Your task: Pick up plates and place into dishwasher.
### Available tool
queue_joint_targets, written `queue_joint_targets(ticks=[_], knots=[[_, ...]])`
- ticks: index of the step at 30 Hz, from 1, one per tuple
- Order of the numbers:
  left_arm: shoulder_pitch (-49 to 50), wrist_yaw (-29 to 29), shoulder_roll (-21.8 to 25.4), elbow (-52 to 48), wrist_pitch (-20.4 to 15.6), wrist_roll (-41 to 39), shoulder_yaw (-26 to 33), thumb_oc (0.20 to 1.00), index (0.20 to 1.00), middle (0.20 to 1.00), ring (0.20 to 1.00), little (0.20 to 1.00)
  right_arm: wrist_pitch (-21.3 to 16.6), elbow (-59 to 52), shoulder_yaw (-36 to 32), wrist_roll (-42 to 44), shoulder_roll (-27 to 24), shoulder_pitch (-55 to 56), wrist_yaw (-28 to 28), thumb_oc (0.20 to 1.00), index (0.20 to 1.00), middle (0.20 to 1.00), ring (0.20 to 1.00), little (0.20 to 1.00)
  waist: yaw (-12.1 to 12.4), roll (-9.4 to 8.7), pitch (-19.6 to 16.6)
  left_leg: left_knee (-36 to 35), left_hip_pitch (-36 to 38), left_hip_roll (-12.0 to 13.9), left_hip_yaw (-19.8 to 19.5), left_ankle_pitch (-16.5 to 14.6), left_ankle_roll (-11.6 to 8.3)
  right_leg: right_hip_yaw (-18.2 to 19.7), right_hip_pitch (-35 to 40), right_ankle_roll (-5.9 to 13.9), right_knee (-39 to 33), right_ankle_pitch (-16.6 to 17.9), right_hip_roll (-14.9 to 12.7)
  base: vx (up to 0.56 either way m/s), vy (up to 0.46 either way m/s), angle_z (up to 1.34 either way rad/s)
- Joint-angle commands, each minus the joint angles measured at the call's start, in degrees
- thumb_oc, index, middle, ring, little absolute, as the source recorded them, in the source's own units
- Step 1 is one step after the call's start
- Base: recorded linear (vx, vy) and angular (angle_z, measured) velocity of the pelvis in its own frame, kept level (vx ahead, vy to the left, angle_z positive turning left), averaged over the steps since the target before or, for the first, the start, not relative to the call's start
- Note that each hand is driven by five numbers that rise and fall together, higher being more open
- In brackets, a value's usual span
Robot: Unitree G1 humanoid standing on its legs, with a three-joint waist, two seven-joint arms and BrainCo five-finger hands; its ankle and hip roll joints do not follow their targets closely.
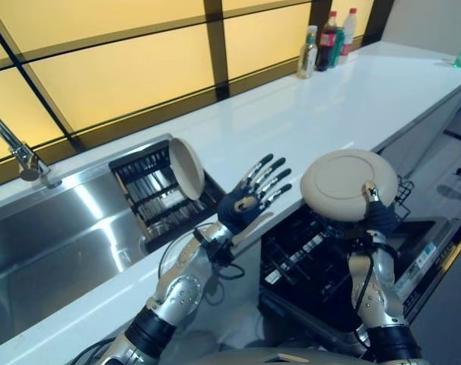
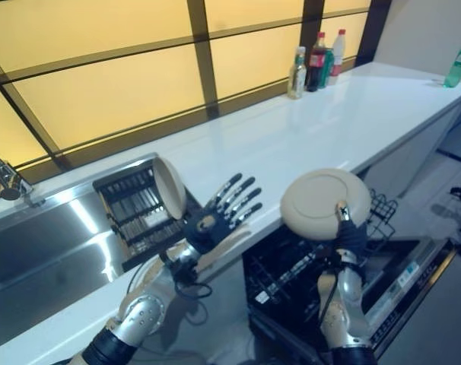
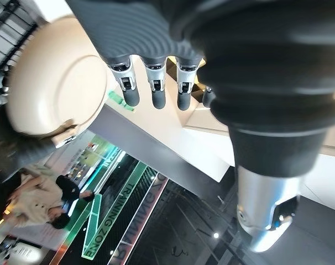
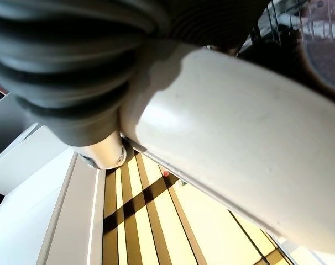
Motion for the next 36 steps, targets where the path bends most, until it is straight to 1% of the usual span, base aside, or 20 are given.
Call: queue_joint_targets(ticks=[1, 2, 3, 6, 7, 8, 9, 12, 17, 19, 22, 25, 27, 31, 32, 34, 35, 36], knots=[[-0.1, -1.8, 0.9, -4.4, -0.9, -2.5, -2.3, 1.000, 1.000, 1.000, 1.000, 1.000, 1.7, 5.7, -0.7, -9.4, -3.7, -3.2, -0.3, 0.200, 0.200, 0.200, 0.200, 0.200, 1.0, -0.97, 1.5, 4.7, -1.2, -1.4, -3.4, -7.7, 5.13, -2.9, -7.6, 4.32, 3.3, 5.0, -1.4, 0.00, -0.048, 0.00], [-0.1, -2.0, 1.0, -4.0, -0.6, -2.6, -2.5, 1.000, 1.000, 1.000, 1.000, 1.000, 3.0, 7.5, -0.6, -10.9, -4.5, -3.4, 0.9, 0.200, 0.200, 0.200, 0.200, 0.200, 1.0, -1.20, 1.6, 5.3, -1.3, -1.4, -3.2, -8.1, 5.20, -2.9, -7.7, 4.42, 3.3, 5.1, -1.5, 0.00, -0.052, 0.01], [0.0, -2.2, 1.1, -3.9, -0.4, -2.7, -2.6, 1.000, 1.000, 1.000, 1.000, 1.000, 3.3, 9.0, -0.3, -11.9, -5.3, -3.5, 1.6, 0.200, 0.200, 0.200, 0.200, 0.200, 1.0, -1.34, 1.7, 5.8, -1.4, -1.3, -2.9, -8.3, 5.26, -2.9, -7.7, 4.51, 3.4, 5.2, -1.7, 0.00, -0.051, 0.00], [0.4, -3.5, 1.7, -3.9, 0.7, -3.2, -3.0, 1.000, 1.000, 1.000, 1.000, 1.000, 6.0, 13.5, 1.1, -16.6, -9.1, -3.7, 4.4, 0.200, 0.200, 0.200, 0.200, 0.200, 0.9, -1.98, 2.1, 7.5, -1.6, -1.0, -2.1, -9.4, 5.49, -3.0, -8.4, 4.69, 4.0, 5.5, -2.0, 0.00, -0.054, 0.00], [0.5, -3.8, 1.9, -4.1, 1.3, -3.2, -2.9, 1.000, 1.000, 1.000, 1.000, 1.000, 6.6, 14.6, 1.2, -17.4, -10.4, -3.8, 3.9, 0.200, 0.200, 0.200, 0.200, 0.200, 0.8, -2.19, 2.2, 7.8, -1.7, -0.9, -1.8, -9.5, 5.48, -3.1, -8.6, 4.73, 4.1, 5.6, -2.0, -0.01, -0.038, -0.01], [0.5, -3.8, 1.9, -4.1, 1.4, -3.3, -2.9, 1.000, 1.000, 1.000, 1.000, 1.000, 6.6, 14.8, 1.2, -17.4, -10.6, -3.9, 3.8, 0.200, 0.200, 0.200, 0.200, 0.200, 0.8, -2.18, 2.2, 7.9, -1.7, -0.9, -1.8, -9.6, 5.48, -3.1, -8.6, 4.73, 4.1, 5.6, -2.0, -0.01, -0.040, -0.03], [0.3, -3.9, 2.2, -4.1, 1.8, -3.4, -2.9, 1.000, 1.000, 1.000, 1.000, 1.000, 6.5, 16.5, 0.9, -16.2, -11.7, -4.1, 4.3, 0.200, 0.200, 0.200, 0.200, 0.200, 0.7, -2.38, 2.2, 8.1, -1.7, -0.9, -1.5, -9.8, 5.50, -3.1, -8.8, 4.78, 4.1, 5.8, -2.0, 0.00, -0.031, -0.07], [-0.6, -4.3, 2.3, -4.1, 2.5, -3.5, -2.9, 1.000, 1.000, 1.000, 1.000, 1.000, 5.1, 20.0, -0.8, -13.2, -12.9, -5.1, 3.6, 0.200, 0.200, 0.200, 0.200, 0.200, 0.1, -2.37, 2.5, 8.5, -1.1, -0.7, -1.2, -10.6, 5.68, -3.1, -8.7, 4.90, 4.3, 6.0, -2.0, 0.01, -0.012, -0.11], [-2.0, -3.2, 1.9, -4.2, 2.9, -4.3, -3.6, 1.000, 1.000, 1.000, 1.000, 1.000, 1.6, 21.4, -4.1, -10.2, -11.1, -5.2, 0.1, 0.200, 0.200, 0.200, 0.200, 0.200, -1.1, -2.04, 2.6, 8.8, -0.4, -0.7, -0.8, -11.4, 6.03, -2.7, -9.4, 5.05, 5.1, 6.1, -2.0, 0.00, 0.000, 0.00], [-2.3, -2.7, 1.7, -4.2, 2.6, -4.3, -4.1, 1.000, 1.000, 1.000, 1.000, 1.000, -0.7, 21.3, -5.2, -8.7, -10.0, -4.8, -1.7, 0.200, 0.200, 0.200, 0.200, 0.200, -1.7, -1.86, 2.5, 9.0, -0.2, -0.8, -0.7, -11.6, 6.19, -2.4, -9.6, 5.05, 5.3, 6.2, -2.0, 0.00, 0.000, 0.00], [-2.7, -2.0, 1.2, -3.8, 1.5, -4.3, -5.2, 1.000, 1.000, 1.000, 1.000, 1.000, -3.5, 21.1, -6.6, -8.9, -8.1, -4.0, -3.3, 0.200, 0.200, 0.200, 0.200, 0.200, -2.5, -1.63, 2.4, 9.4, 0.0, -0.8, -0.3, -12.0, 6.41, -2.1, -9.8, 5.11, 5.4, 6.3, -2.0, 0.00, 0.006, -0.01], [-2.9, -1.4, 1.1, -3.2, 0.3, -4.2, -6.2, 1.000, 1.000, 1.000, 1.000, 1.000, -6.0, 20.4, -7.3, -7.9, -6.6, -3.1, -3.9, 0.200, 0.200, 0.200, 0.200, 0.200, -3.3, -1.32, 2.2, 9.5, 0.1, -1.0, -0.1, -12.2, 6.61, -1.7, -10.1, 5.11, 5.7, 6.3, -2.0, 0.01, 0.019, -0.05], [-3.0, -0.9, 1.0, -2.9, -0.1, -4.7, -6.4, 1.000, 1.000, 1.000, 1.000, 1.000, -6.8, 19.7, -7.9, -7.7, -6.0, -2.0, -3.0, 0.200, 0.200, 0.200, 0.200, 0.200, -3.8, -1.15, 2.2, 9.6, 0.1, -1.1, -0.1, -12.3, 6.66, -1.7, -10.4, 5.13, 5.9, 6.3, -2.0, 0.00, 0.013, -0.07], [-3.0, -1.1, 0.6, -1.6, -0.6, -5.6, -7.0, 1.000, 1.000, 1.000, 1.000, 1.000, -6.9, 19.4, -7.5, -9.0, -5.7, -0.3, -0.7, 0.200, 0.200, 0.200, 0.200, 0.200, -4.5, -1.01, 2.1, 9.6, -0.1, -1.3, 0.0, -12.3, 6.77, -1.6, -10.8, 5.10, 6.1, 6.4, -2.0, 0.00, 0.003, -0.06], [-3.0, -1.2, 0.6, -1.4, -0.7, -5.5, -7.1, 1.000, 1.000, 1.000, 1.000, 1.000, -6.6, 19.4, -7.4, -8.9, -5.8, -0.1, 0.1, 0.200, 0.200, 0.200, 0.200, 0.200, -4.6, -1.00, 2.1, 9.6, -0.1, -1.3, 0.0, -12.3, 6.78, -1.7, -10.9, 5.10, 6.2, 6.5, -2.0, 0.00, 0.000, 0.00], [-2.7, -2.0, 0.6, -0.8, -0.5, -4.9, -6.9, 1.000, 1.000, 1.000, 1.000, 1.000, -5.2, 20.1, -6.5, -11.0, -6.4, 0.6, 3.9, 0.200, 0.200, 0.200, 0.200, 0.200, -4.7, -1.08, 2.2, 9.7, -0.1, -1.4, 0.0, -12.4, 6.76, -1.8, -11.3, 5.08, 6.4, 6.5, -2.0, 0.00, 0.000, 0.00], [-2.6, -2.2, 0.6, -0.7, -0.4, -4.8, -6.9, 1.000, 1.000, 1.000, 1.000, 1.000, -5.1, 20.3, -6.2, -11.3, -6.6, 0.7, 4.6, 0.200, 0.200, 0.200, 0.200, 0.200, -4.7, -1.10, 2.2, 9.7, -0.1, -1.3, 0.0, -12.4, 6.75, -1.8, -11.3, 5.07, 6.4, 6.5, -2.0, 0.00, -0.035, -0.01], [-2.3, -2.5, 0.7, -0.4, -0.1, -4.7, -6.8, 1.000, 1.000, 1.000, 1.000, 1.000, -4.2, 20.6, -4.9, -12.9, -7.2, 0.8, 6.5, 0.200, 0.200, 0.200, 0.200, 0.200, -4.7, -1.16, 2.3, 9.8, 0.0, -1.3, 0.1, -12.4, 6.76, -1.9, -11.4, 5.02, 6.6, 6.5, -2.0, 0.01, -0.052, -0.01]])
